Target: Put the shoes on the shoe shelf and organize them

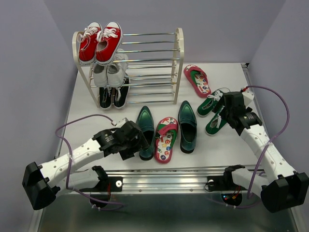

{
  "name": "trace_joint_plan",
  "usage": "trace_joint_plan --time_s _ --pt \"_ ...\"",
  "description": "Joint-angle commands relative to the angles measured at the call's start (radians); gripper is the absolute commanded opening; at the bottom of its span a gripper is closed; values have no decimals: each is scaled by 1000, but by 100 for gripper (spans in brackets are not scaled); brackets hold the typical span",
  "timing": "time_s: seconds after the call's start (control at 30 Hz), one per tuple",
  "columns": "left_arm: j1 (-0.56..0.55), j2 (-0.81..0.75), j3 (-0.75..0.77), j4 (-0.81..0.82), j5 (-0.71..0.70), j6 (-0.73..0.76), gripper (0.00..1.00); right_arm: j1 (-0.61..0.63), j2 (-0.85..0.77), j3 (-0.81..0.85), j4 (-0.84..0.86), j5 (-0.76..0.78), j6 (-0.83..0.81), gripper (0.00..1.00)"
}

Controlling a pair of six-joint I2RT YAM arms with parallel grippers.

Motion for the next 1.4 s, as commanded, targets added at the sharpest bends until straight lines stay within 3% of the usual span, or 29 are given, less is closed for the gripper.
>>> trace_joint_plan --time_s 0.0,0.67,1.0,1.17,1.2,1.3,1.37 --pt "-18 -4 17 -81 -35 -120 99 1 -4 -6 2 9 -17 100" --pt "-21 40 -23 -69 -101 -201 99 1 28 -18 6 -9 -27 100" --pt "-22 131 -57 54 -35 -141 86 1 25 -36 39 -20 -32 100" --pt "-22 164 -32 45 -40 -121 64 1 28 -39 40 -20 -32 100" --pt "-22 172 -27 41 -42 -118 53 1 33 -39 40 -23 -34 100" --pt "-22 181 -20 30 -39 -112 34 1 39 -38 40 -31 -35 100" --pt "-22 183 -10 19 -39 -111 28 1 45 -38 40 -37 -37 100"
